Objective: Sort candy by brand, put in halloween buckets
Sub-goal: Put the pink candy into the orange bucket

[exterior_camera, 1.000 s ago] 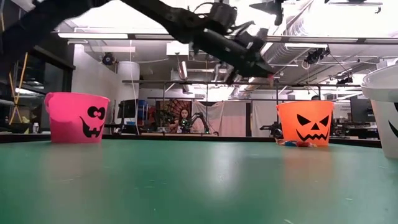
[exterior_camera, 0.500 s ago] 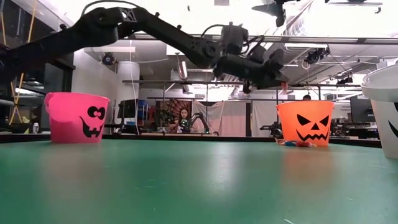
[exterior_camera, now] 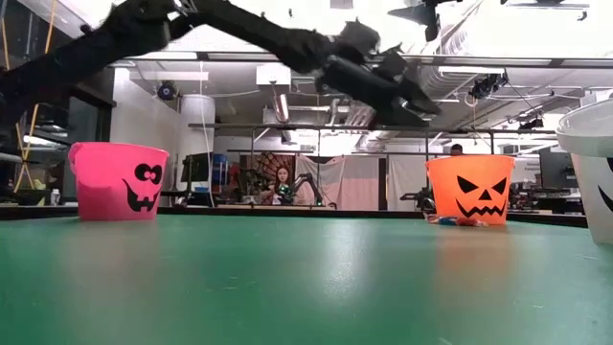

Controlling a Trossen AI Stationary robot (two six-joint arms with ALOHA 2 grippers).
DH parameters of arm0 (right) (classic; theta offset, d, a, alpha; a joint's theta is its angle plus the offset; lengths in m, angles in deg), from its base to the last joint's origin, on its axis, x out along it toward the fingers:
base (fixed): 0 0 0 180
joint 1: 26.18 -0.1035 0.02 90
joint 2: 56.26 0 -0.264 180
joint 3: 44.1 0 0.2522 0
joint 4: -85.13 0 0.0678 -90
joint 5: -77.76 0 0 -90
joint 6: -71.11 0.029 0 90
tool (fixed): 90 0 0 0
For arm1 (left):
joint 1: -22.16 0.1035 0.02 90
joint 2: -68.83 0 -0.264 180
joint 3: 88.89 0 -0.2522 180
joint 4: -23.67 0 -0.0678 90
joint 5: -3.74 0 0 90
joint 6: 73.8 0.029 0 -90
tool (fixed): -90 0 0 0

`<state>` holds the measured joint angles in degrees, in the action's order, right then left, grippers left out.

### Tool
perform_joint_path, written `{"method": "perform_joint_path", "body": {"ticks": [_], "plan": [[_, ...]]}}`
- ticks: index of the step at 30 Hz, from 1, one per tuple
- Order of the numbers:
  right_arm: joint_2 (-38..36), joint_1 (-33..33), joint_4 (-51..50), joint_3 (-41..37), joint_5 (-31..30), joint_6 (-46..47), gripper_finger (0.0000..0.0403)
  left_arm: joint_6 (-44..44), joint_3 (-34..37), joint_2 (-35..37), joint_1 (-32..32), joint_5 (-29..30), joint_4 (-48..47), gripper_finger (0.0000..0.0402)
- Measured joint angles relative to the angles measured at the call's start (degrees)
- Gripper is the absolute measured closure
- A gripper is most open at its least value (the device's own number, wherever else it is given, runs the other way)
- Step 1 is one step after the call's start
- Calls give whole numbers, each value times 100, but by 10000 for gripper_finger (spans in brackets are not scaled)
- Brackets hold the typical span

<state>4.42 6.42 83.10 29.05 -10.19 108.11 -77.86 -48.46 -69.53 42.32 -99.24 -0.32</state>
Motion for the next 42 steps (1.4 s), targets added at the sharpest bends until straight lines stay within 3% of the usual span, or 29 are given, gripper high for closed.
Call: {"method": "perform_joint_path", "body": {"ticks": [7, 11, 15, 19, 21, 25, 31, 34, 38, 42], "plan": [[0, 114, -11, 0, 98, -333, 128, 110, 53, 811, 655, -1037, -2150, 180], [0, 128, -29, 0, 96, -487, 128, 170, 51, 1192, 927, -1606, -2892, 204], [-2, 116, -135, 0, 417, -806, 128, 641, 51, 1562, 941, -1615, -3528, 260], [0, 111, -518, 0, 745, -1007, 128, 993, 45, 1964, 875, -1632, -3821, 362], [-2, 111, -743, 0, 830, -1030, 128, 1059, 180, 2147, 860, -1587, -3851, 390], [-2, 111, -1256, 0, 979, -1217, 128, 828, 1605, 2896, 859, -1473, -3043, 397], [-4, 111, -1646, 0, 1301, -1206, 128, -854, 5254, 4754, 830, -1007, -73, 401], [23, 58, -1677, 0, 1426, -1000, 128, -1604, 6586, 5551, 726, -592, 1175, 401], [359, -524, -3010, 387, 1382, -1241, 128, -1947, 7408, 6307, 632, -55, 1912, 401], [962, -1318, -5424, 965, 591, -1788, 128, -1603, 7467, 6623, 740, 202, 1918, 401]]}}
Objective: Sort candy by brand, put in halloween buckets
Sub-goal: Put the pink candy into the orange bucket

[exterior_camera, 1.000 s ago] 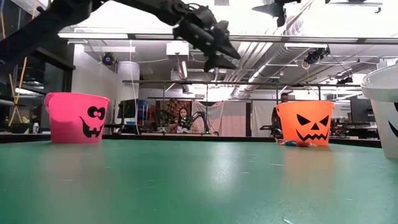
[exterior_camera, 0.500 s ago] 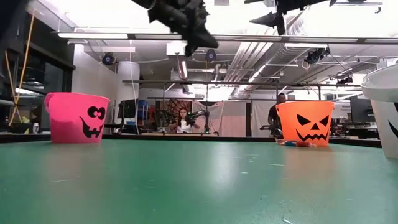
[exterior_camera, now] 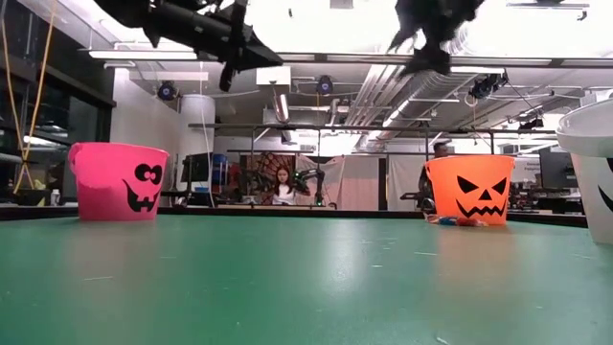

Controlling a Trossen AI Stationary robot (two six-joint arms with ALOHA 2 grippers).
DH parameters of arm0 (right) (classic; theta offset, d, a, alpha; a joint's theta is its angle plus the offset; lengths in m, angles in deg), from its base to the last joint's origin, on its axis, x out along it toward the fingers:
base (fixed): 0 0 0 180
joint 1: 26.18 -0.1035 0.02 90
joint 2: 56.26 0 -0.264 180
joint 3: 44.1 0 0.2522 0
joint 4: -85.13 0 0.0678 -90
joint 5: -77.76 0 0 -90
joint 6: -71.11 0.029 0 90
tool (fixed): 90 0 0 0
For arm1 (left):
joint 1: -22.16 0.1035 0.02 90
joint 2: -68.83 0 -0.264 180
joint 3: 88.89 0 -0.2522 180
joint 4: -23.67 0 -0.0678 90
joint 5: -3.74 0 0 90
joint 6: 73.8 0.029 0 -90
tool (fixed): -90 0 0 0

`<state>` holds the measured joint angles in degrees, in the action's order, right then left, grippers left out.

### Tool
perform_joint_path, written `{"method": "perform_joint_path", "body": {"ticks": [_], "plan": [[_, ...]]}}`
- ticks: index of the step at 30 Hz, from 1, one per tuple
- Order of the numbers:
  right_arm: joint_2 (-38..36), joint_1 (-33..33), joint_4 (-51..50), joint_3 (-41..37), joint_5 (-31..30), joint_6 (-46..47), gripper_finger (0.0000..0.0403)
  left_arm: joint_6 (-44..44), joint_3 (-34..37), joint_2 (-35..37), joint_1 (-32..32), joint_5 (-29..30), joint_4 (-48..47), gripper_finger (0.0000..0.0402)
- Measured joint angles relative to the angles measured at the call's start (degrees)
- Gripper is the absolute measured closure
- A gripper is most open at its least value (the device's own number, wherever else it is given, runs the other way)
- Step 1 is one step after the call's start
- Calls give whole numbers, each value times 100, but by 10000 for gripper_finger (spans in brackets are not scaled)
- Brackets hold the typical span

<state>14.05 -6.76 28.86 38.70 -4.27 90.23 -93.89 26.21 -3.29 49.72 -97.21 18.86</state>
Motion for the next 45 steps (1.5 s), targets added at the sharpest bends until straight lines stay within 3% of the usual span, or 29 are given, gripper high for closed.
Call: {"method": "perform_joint_path", "body": {"ticks": [4, 8, 16, 20, 27, 34, 45], "plan": [[435, -659, -1812, 110, -694, 247, 128, 317, -4, 84, 156, -35, 27, 401], [665, -1114, -2671, -345, -1317, 1258, 128, 418, -2, 84, 279, -42, -34, 401], [1163, -1088, -2094, -1441, -1859, 3143, 128, 669, -2, 82, 360, -210, -65, 401], [1628, -811, -1463, -1580, -1949, 3191, 128, 676, -2, 82, 362, -250, -65, 401], [2373, -307, -1216, -1634, -2040, 3601, 128, 534, -2, 82, 362, -254, -61, 401], [2421, -115, -539, -1634, -2149, 3659, 128, 473, -2, 82, 362, -254, -61, 401], [2421, 203, -559, -1634, -2084, 3742, 128, 460, -2, 79, 360, -256, -172, 401]]}}
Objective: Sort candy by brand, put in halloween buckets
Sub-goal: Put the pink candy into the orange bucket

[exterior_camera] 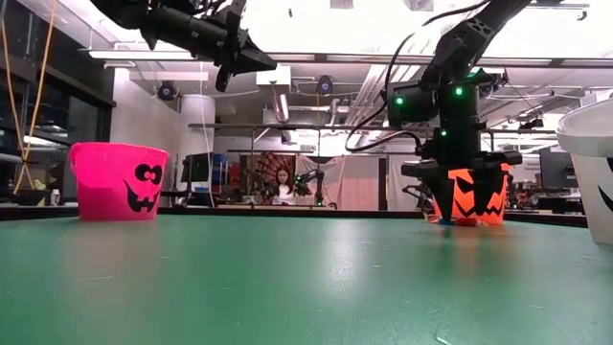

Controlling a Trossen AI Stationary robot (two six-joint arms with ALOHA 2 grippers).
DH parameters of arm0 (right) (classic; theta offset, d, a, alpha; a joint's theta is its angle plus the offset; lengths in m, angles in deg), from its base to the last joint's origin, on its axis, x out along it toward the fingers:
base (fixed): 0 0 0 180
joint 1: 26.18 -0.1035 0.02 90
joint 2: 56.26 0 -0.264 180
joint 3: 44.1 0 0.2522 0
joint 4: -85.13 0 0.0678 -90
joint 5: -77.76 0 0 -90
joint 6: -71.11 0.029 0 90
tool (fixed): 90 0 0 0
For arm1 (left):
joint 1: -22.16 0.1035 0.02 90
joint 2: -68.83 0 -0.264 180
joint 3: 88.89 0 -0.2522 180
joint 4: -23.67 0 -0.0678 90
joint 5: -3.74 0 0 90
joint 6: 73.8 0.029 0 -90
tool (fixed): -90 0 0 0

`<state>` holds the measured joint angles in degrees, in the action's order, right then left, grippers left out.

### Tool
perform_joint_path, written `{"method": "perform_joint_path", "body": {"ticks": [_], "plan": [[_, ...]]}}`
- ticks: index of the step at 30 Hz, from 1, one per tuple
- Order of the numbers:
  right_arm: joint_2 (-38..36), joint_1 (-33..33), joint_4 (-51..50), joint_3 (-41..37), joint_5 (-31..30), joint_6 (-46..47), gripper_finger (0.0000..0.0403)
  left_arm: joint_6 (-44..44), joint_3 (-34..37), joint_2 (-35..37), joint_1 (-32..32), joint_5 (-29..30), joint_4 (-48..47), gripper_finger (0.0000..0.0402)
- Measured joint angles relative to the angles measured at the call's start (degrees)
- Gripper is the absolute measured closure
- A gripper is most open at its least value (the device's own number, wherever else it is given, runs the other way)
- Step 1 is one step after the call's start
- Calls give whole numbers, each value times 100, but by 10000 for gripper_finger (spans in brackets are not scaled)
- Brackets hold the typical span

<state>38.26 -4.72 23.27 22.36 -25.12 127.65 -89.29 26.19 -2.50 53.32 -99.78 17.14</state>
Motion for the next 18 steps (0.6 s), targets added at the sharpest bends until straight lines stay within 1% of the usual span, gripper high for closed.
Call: {"method": "perform_joint_path", "body": {"ticks": [4, 10, 14, 16, 18], "plan": [[0, -10, 57, -44, 96, 1, 139, 0, 0, 0, 0, 0, -7, 401], [-26, -13, 340, -429, 179, 370, 188, 3, 0, 0, 0, 0, -10, 401], [-23, -40, 502, -493, 213, 303, 215, 2, 0, 0, 0, 0, -12, 401], [-17, -105, 506, -434, 216, 148, 236, 2, 0, 0, 0, 0, -12, 401], [-5, -201, 476, -344, 257, -51, 268, 3, 0, 0, 0, -2, -12, 401]]}}
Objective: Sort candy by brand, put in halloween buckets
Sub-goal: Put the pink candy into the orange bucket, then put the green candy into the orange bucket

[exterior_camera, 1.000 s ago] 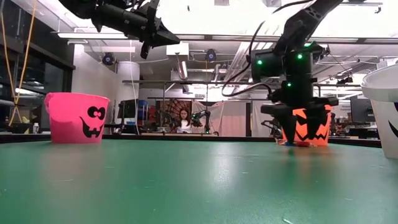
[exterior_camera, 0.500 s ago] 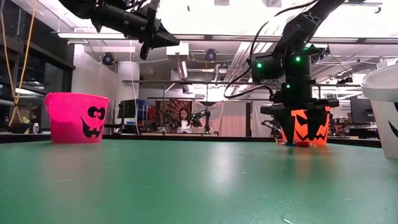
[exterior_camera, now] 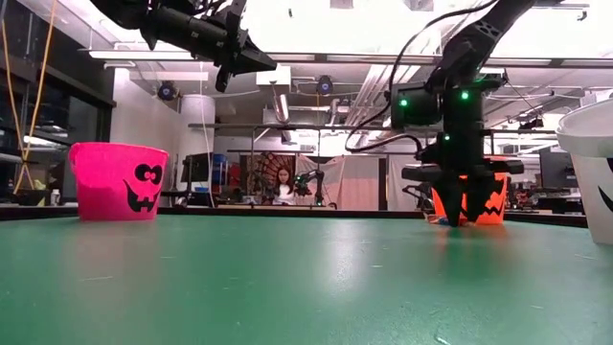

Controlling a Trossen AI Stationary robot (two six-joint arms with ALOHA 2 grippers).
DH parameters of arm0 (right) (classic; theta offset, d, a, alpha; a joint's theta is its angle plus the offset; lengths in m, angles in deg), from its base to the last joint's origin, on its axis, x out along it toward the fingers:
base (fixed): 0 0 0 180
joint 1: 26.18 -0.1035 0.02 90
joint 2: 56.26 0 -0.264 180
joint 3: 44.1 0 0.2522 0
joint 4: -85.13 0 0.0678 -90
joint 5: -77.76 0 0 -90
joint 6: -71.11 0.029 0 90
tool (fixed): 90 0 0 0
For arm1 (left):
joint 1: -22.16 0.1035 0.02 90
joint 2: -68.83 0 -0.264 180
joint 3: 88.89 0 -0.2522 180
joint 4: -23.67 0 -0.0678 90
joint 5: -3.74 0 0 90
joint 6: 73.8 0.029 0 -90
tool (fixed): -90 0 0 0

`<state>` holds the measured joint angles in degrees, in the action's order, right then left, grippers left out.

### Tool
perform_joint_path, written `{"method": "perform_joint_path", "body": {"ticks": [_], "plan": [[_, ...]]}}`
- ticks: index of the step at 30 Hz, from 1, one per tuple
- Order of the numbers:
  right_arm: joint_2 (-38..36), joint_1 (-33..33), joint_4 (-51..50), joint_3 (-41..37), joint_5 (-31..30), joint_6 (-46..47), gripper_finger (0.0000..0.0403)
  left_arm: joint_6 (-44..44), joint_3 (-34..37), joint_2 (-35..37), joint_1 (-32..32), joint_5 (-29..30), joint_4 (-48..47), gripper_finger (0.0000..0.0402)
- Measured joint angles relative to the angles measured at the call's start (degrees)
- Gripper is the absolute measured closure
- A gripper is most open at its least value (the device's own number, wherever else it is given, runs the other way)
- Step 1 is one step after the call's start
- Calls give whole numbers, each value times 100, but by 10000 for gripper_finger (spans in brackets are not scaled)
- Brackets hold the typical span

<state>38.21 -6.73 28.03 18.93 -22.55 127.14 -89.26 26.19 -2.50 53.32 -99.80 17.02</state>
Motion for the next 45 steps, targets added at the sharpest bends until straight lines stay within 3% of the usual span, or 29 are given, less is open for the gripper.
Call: {"method": "perform_joint_path", "body": {"ticks": [6, 13, 18, 23, 26, 32, 38, 45], "plan": [[-23, -351, -96, 413, 575, -984, 391, 6, 0, 0, 0, -2, -1, 401], [-578, -407, -117, 1212, 1018, -2125, 400, 6, 0, 0, -2, -2, -4, 401], [-1323, -214, -426, 1682, 463, -2396, 402, 6, 0, -2, -2, -2, -32, 401], [-2262, 337, -1159, 1578, -644, -1970, 402, 6, 0, 0, -2, -2, -28, 401], [-2702, 893, -1596, 1335, -934, -1677, 402, 7, 0, -2, -2, -2, -24, 401], [-2906, 2137, -1516, 802, -492, -1606, 402, -38, 0, -2, -2, -2, -13, 401], [-2768, 2572, -1108, 608, 271, -2170, 391, -91, 0, -2, 0, -125, -13, 401], [-2766, 2684, -1222, 608, 460, -2519, 280, -94, 0, -2, -2, -127, -21, 401]]}}
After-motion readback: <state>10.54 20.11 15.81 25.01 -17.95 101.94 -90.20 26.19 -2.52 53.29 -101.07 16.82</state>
